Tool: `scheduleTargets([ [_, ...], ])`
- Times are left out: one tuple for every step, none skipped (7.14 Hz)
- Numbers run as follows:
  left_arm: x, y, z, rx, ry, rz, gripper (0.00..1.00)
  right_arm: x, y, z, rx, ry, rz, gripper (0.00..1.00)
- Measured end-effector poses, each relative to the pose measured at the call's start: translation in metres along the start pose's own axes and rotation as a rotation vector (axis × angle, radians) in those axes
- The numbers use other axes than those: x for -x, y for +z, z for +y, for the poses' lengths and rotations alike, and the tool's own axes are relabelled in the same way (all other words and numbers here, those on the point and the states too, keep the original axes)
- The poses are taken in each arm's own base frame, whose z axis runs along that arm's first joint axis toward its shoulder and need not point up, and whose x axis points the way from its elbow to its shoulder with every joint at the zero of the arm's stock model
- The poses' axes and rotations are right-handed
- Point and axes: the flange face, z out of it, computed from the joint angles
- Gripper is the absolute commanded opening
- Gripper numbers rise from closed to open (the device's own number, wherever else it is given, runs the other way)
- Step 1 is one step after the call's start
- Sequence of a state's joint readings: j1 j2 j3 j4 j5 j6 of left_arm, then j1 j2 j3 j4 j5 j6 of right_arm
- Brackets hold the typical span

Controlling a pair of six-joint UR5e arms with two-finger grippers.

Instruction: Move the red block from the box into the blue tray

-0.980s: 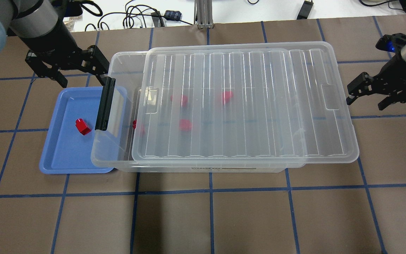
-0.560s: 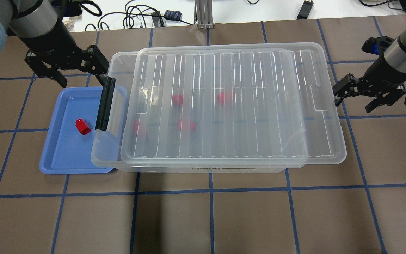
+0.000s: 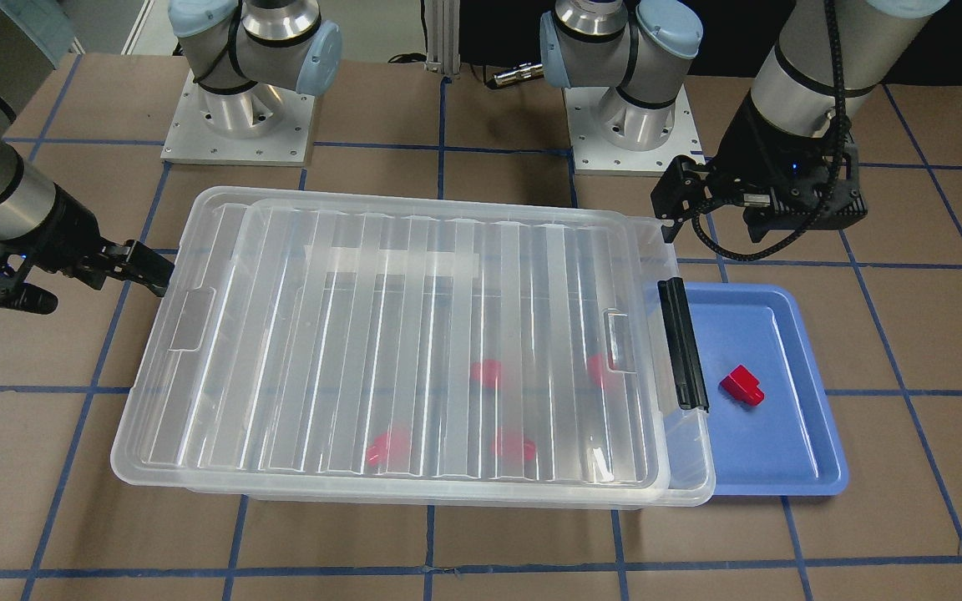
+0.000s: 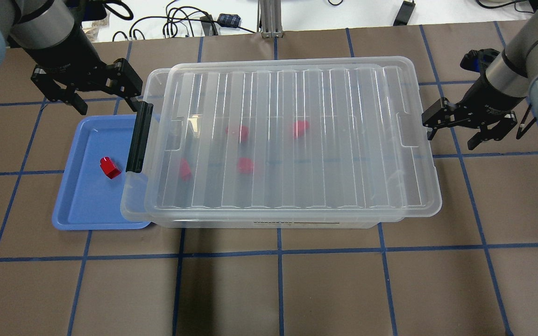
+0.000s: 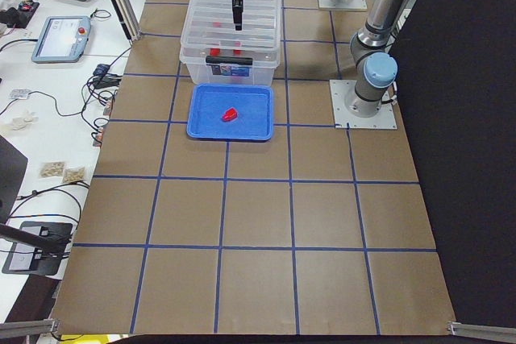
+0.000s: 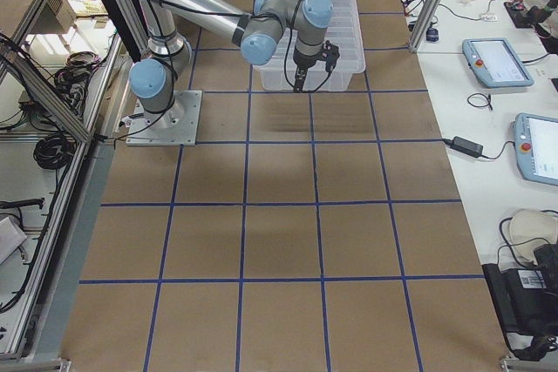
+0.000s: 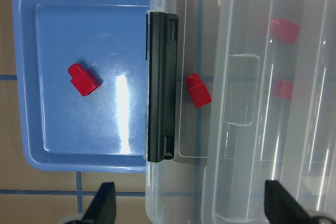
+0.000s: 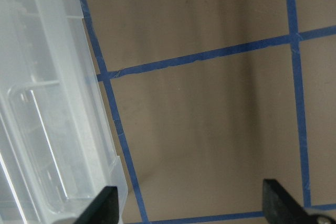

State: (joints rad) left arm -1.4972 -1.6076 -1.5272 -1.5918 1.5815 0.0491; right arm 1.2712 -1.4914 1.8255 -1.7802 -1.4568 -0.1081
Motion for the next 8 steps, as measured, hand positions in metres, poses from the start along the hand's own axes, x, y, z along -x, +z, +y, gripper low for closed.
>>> scheduleTargets([
  [0.0, 0.0, 0.0, -0.003, -0.001, 0.0, 1.0, 0.004, -0.001, 0.001, -0.003, 0.001, 0.0, 1.0],
  [0.002, -0.001, -0.001, -0.005, -0.003, 0.001, 1.0, 0.008, -0.001, 0.001, -0.004, -0.002, 0.0, 1.0],
  [0.003, -0.001, -0.001, -0.005, -0.007, 0.002, 1.0, 0.011, -0.001, 0.001, -0.005, -0.004, 0.001, 1.0],
  [0.004, 0.0, -0.001, -0.004, -0.008, 0.003, 1.0, 0.014, -0.001, 0.002, -0.005, -0.002, 0.002, 1.0],
  [0.003, 0.0, -0.001, -0.004, -0.007, 0.004, 1.0, 0.015, -0.001, 0.002, -0.006, 0.0, 0.003, 1.0],
  [0.003, 0.001, -0.001, -0.003, -0.007, 0.005, 1.0, 0.016, -0.003, 0.001, -0.008, 0.0, 0.004, 1.0],
  [0.003, 0.0, -0.001, -0.003, -0.006, 0.006, 1.0, 0.016, -0.009, 0.0, -0.018, -0.001, 0.011, 1.0],
  [0.003, 0.0, -0.001, -0.003, -0.006, 0.006, 1.0, 0.017, -0.028, 0.0, -0.031, -0.002, 0.023, 1.0],
])
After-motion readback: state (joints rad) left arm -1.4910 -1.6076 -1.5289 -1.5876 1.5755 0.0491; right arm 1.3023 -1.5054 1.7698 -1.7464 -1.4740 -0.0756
